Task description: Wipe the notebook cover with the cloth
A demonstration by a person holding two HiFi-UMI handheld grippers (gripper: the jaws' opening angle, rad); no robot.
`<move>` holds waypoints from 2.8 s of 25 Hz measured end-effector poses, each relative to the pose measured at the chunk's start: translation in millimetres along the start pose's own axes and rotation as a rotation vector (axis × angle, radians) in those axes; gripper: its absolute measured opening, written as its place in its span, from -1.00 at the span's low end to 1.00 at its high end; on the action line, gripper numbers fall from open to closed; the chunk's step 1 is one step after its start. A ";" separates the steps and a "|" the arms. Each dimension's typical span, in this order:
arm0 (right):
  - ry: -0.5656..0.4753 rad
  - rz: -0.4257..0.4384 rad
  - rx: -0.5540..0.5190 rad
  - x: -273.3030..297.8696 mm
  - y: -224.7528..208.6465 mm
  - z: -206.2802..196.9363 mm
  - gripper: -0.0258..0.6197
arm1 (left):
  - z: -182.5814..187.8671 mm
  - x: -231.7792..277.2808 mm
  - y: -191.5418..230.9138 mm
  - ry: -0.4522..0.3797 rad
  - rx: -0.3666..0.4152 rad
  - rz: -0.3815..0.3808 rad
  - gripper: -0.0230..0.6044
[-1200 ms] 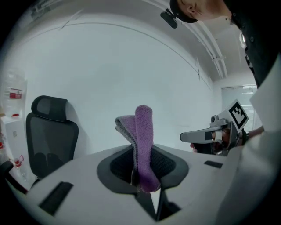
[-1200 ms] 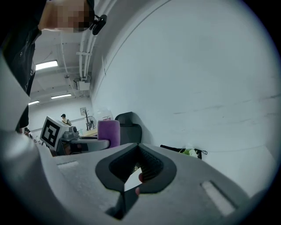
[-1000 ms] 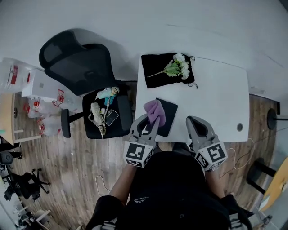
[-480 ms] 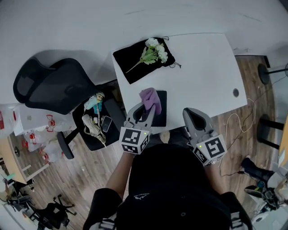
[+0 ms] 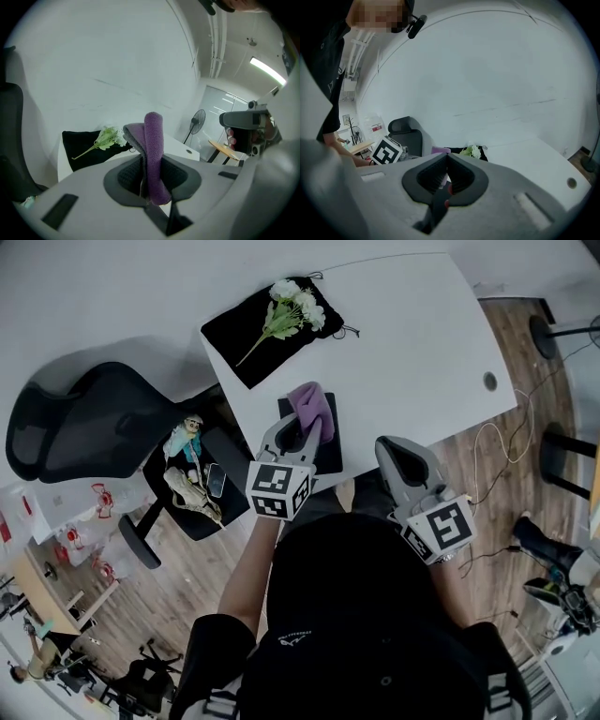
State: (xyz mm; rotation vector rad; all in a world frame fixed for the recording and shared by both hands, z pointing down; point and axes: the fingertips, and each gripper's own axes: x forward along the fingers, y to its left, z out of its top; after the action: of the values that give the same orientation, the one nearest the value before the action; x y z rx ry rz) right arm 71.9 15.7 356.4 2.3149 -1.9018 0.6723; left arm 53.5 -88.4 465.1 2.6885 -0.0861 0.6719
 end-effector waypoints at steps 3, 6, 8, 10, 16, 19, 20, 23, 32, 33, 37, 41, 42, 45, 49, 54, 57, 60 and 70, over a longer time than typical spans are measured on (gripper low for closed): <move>0.015 -0.001 0.008 4.4 -0.3 -5.2 -0.91 | -12.2 14.0 5.3 0.044 0.008 -0.009 -0.65; 0.030 -0.001 0.016 10.0 -1.2 -9.8 -0.91 | -22.9 26.1 11.5 0.082 0.009 -0.017 -0.65; 0.041 -0.002 0.023 13.1 -1.5 -12.9 -0.91 | -31.0 32.4 15.2 0.109 0.007 -0.020 -0.66; 0.049 -0.006 0.031 16.5 -3.2 -15.0 -0.91 | -38.6 40.0 19.4 0.136 0.008 -0.023 -0.65; 0.063 -0.029 0.049 22.1 -11.9 -19.8 -0.91 | -58.8 65.5 30.7 0.207 0.006 -0.030 -0.65; 0.071 -0.036 0.054 23.9 -13.6 -22.0 -0.91 | -68.7 75.7 33.9 0.243 0.018 -0.037 -0.65; 0.073 -0.037 0.058 24.1 -13.6 -23.1 -0.91 | -72.3 78.4 34.3 0.257 0.021 -0.041 -0.65; 0.078 -0.046 0.070 24.7 -15.5 -26.1 -0.91 | -82.7 88.9 34.4 0.289 0.012 -0.056 -0.65; 0.074 -0.057 0.080 29.3 -15.8 -26.7 -0.91 | -108.2 113.8 39.6 0.353 -0.018 -0.047 -0.65; 0.083 -0.057 0.078 29.1 -15.9 -28.3 -0.91 | -109.6 115.7 40.7 0.359 -0.014 -0.042 -0.65; 0.095 -0.051 0.076 30.8 -14.6 -30.4 -0.91 | -112.3 118.8 44.3 0.376 0.013 -0.023 -0.66; 0.098 -0.047 0.071 32.3 -13.2 -30.7 -0.91 | -114.5 122.6 46.2 0.393 0.064 -0.009 -0.65; 0.099 -0.045 0.070 32.8 -12.7 -30.8 -0.91 | -114.3 123.8 46.1 0.395 0.093 -0.008 -0.65; 0.102 -0.042 0.068 33.9 -11.6 -31.3 -0.91 | -114.7 127.0 43.5 0.394 0.180 -0.015 -0.65; 0.102 -0.038 0.058 33.8 -9.0 -28.2 -0.91 | -114.3 125.1 44.5 0.390 0.135 -0.023 -0.65; 0.102 -0.038 0.051 34.7 -6.7 -29.1 -0.91 | -115.0 125.0 46.3 0.383 0.136 -0.008 -0.65; 0.103 -0.041 0.048 34.6 -5.0 -29.6 -0.91 | -114.7 125.8 46.8 0.380 0.140 -0.007 -0.65; 0.100 -0.039 0.043 34.2 -2.7 -28.7 -0.91 | -113.2 125.9 48.3 0.368 0.135 -0.005 -0.65; 0.102 -0.045 0.041 33.0 -3.1 -29.4 -0.91 | -112.0 120.4 56.0 0.375 0.133 0.000 -0.65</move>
State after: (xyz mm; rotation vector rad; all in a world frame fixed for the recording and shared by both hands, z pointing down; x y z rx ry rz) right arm 71.0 -4.3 395.9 2.2922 -1.8043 0.8148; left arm 102.3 -96.2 631.6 2.6321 0.0585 1.2051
